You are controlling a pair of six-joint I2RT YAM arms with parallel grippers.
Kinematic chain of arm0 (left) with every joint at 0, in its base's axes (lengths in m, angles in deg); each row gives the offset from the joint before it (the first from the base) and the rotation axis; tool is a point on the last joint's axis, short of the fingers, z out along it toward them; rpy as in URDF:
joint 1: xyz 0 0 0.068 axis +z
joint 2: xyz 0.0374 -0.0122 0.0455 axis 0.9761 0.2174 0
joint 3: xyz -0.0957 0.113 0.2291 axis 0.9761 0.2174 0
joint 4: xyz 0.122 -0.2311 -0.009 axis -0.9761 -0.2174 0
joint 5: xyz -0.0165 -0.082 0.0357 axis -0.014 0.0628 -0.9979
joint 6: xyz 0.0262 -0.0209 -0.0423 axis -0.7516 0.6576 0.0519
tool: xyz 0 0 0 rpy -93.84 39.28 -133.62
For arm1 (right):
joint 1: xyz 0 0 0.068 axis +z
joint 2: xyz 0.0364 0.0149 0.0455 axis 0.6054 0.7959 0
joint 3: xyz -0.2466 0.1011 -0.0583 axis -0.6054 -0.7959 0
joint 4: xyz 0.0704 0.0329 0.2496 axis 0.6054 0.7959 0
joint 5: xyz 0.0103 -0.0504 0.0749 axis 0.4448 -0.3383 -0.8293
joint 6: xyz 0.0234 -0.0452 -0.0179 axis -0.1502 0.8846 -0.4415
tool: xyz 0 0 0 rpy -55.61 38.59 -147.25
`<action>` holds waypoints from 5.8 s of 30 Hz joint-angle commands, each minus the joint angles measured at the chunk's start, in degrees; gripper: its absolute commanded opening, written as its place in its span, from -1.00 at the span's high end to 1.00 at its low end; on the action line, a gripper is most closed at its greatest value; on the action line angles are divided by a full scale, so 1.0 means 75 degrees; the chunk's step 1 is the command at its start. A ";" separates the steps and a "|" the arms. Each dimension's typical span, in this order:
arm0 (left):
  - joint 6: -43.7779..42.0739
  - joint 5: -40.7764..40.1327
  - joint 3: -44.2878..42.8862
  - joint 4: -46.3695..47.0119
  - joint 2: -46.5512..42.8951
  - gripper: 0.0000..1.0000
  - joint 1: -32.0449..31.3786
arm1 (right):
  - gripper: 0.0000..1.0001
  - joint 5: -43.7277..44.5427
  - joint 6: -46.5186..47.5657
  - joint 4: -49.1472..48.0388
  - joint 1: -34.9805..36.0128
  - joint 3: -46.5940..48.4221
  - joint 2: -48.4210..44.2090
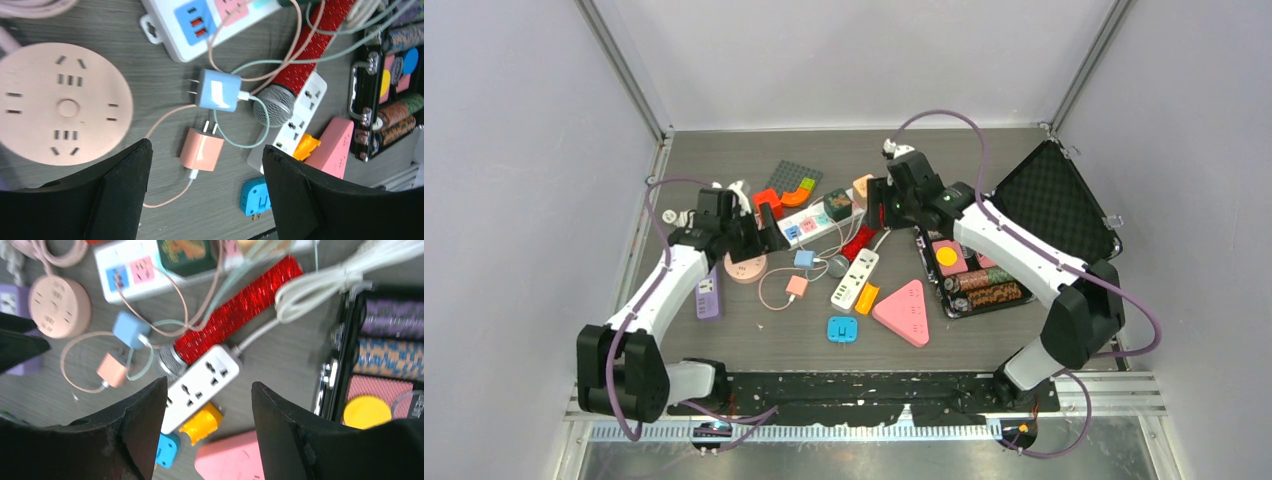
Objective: Insert the plug
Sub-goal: Pick up the plug from the center of the board.
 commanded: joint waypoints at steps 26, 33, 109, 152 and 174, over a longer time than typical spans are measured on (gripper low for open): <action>0.1455 -0.3521 0.1715 0.0769 -0.0726 -0.87 -0.5342 | -0.71 0.1252 0.0670 -0.0615 0.1230 -0.3562 -0.1649; 0.1909 -0.4584 -0.0108 -0.0533 0.1165 -0.99 -0.6847 | -0.70 0.1931 -0.0483 0.0097 0.0720 -0.3453 -0.1867; -0.2981 -0.1865 -0.2526 0.0640 -0.1357 0.08 -0.4009 | -0.53 -0.2517 0.0299 -0.1922 0.0457 0.0960 -0.1492; -0.5414 -0.0426 -0.2967 -0.0529 -0.2589 -0.99 -0.3987 | 0.90 -0.5526 0.2869 -0.0213 0.0288 0.2188 -0.0937; -0.5946 0.1209 -0.5378 -0.3705 -0.1226 -0.65 -0.3901 | 0.90 -0.7253 0.6558 0.1841 0.0476 0.2689 -0.0926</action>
